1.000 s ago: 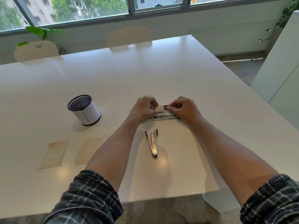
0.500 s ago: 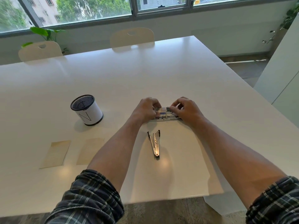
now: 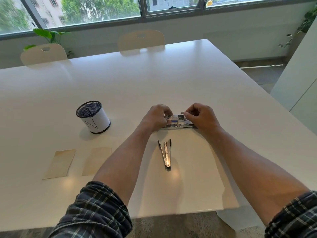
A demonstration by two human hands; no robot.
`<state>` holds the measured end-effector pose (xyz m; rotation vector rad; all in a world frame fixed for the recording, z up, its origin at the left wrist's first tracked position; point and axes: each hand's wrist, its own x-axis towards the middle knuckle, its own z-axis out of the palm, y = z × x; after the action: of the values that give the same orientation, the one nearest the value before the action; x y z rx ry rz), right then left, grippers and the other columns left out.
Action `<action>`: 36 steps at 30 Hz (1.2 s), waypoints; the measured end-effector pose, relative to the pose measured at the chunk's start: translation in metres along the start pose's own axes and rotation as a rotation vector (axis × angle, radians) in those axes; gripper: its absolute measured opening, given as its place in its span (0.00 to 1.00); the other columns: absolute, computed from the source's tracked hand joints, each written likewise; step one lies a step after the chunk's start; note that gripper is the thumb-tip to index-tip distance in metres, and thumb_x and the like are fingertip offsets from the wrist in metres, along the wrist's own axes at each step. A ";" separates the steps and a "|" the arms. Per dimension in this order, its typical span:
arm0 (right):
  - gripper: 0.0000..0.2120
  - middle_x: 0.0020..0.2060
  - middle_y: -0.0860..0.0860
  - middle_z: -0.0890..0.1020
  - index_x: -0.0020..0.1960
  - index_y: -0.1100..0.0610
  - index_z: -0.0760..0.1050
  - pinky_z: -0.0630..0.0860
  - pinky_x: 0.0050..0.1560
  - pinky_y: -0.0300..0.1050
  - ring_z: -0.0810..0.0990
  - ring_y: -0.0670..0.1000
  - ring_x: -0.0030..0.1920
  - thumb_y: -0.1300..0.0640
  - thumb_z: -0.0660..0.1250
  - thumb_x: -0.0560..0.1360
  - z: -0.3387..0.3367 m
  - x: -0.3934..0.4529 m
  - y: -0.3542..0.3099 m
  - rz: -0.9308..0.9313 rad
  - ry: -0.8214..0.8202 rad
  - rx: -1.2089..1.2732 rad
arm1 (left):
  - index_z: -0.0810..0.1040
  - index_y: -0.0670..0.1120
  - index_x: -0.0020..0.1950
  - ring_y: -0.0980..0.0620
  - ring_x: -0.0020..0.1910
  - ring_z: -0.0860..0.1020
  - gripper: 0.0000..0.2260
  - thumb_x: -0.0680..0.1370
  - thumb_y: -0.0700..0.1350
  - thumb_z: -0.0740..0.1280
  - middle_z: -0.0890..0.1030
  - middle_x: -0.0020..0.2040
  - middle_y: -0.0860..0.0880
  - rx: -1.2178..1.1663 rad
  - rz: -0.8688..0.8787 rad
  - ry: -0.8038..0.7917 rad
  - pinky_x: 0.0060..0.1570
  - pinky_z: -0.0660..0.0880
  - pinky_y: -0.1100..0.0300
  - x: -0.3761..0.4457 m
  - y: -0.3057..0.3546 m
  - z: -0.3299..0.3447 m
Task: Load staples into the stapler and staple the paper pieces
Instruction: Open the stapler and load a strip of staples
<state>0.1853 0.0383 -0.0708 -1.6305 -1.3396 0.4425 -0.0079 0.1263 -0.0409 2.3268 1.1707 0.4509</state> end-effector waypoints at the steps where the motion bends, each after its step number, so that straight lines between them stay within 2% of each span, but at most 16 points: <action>1: 0.04 0.35 0.49 0.85 0.41 0.54 0.82 0.80 0.40 0.45 0.81 0.45 0.35 0.58 0.76 0.74 0.000 0.000 0.000 0.018 0.016 0.023 | 0.85 0.44 0.53 0.49 0.47 0.80 0.12 0.72 0.34 0.76 0.81 0.51 0.47 0.004 0.001 -0.003 0.49 0.80 0.55 0.000 0.000 0.000; 5: 0.04 0.39 0.50 0.86 0.44 0.54 0.83 0.83 0.45 0.49 0.85 0.53 0.41 0.61 0.76 0.73 -0.001 0.000 0.001 0.053 0.059 0.104 | 0.85 0.44 0.54 0.51 0.46 0.80 0.12 0.72 0.34 0.76 0.81 0.51 0.48 0.016 0.007 -0.004 0.48 0.79 0.58 0.001 -0.002 0.001; 7: 0.07 0.42 0.52 0.86 0.48 0.54 0.85 0.83 0.48 0.49 0.85 0.55 0.43 0.65 0.74 0.73 -0.001 0.000 0.001 0.049 0.058 0.113 | 0.85 0.44 0.54 0.51 0.46 0.79 0.12 0.72 0.34 0.76 0.81 0.50 0.48 0.010 0.008 -0.002 0.47 0.78 0.60 0.001 -0.003 0.001; 11: 0.09 0.47 0.52 0.84 0.47 0.56 0.88 0.82 0.50 0.43 0.85 0.52 0.44 0.67 0.73 0.73 0.002 0.000 -0.001 0.023 0.055 0.029 | 0.85 0.44 0.55 0.50 0.49 0.80 0.12 0.72 0.35 0.76 0.80 0.51 0.48 0.013 0.019 -0.004 0.51 0.78 0.60 0.001 -0.004 0.000; 14: 0.06 0.47 0.52 0.85 0.47 0.57 0.88 0.84 0.51 0.44 0.85 0.51 0.44 0.65 0.75 0.73 0.001 -0.002 -0.003 0.000 0.026 0.032 | 0.84 0.44 0.56 0.50 0.51 0.80 0.13 0.72 0.36 0.77 0.80 0.52 0.47 0.015 0.032 -0.005 0.54 0.79 0.59 0.000 -0.003 0.000; 18: 0.05 0.45 0.52 0.85 0.48 0.58 0.87 0.84 0.48 0.45 0.86 0.53 0.44 0.64 0.78 0.72 0.001 -0.003 -0.005 -0.020 -0.014 0.036 | 0.85 0.45 0.54 0.52 0.48 0.78 0.12 0.72 0.37 0.77 0.79 0.49 0.49 0.009 0.029 0.007 0.48 0.74 0.63 0.000 -0.005 0.001; 23: 0.05 0.43 0.50 0.86 0.47 0.58 0.87 0.79 0.42 0.33 0.85 0.47 0.42 0.65 0.79 0.72 0.002 -0.003 -0.002 -0.057 -0.038 0.053 | 0.85 0.45 0.54 0.51 0.50 0.80 0.12 0.71 0.37 0.78 0.80 0.50 0.49 -0.010 0.041 -0.004 0.54 0.80 0.54 0.001 -0.006 0.003; 29: 0.06 0.41 0.47 0.87 0.46 0.56 0.88 0.81 0.44 0.36 0.86 0.45 0.41 0.64 0.79 0.71 0.003 -0.001 0.002 -0.120 -0.073 0.027 | 0.86 0.45 0.54 0.53 0.47 0.80 0.12 0.71 0.37 0.77 0.80 0.49 0.50 0.008 0.083 0.004 0.52 0.82 0.52 0.000 -0.005 0.003; 36: 0.09 0.38 0.40 0.87 0.45 0.49 0.87 0.76 0.44 0.30 0.85 0.40 0.40 0.62 0.78 0.71 0.006 0.000 0.008 -0.139 -0.081 0.011 | 0.86 0.43 0.54 0.49 0.49 0.81 0.12 0.71 0.36 0.77 0.81 0.48 0.49 0.018 0.080 0.046 0.53 0.80 0.50 -0.001 -0.001 0.005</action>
<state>0.1849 0.0413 -0.0799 -1.5131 -1.4975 0.4353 -0.0071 0.1244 -0.0459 2.3972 1.1092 0.5270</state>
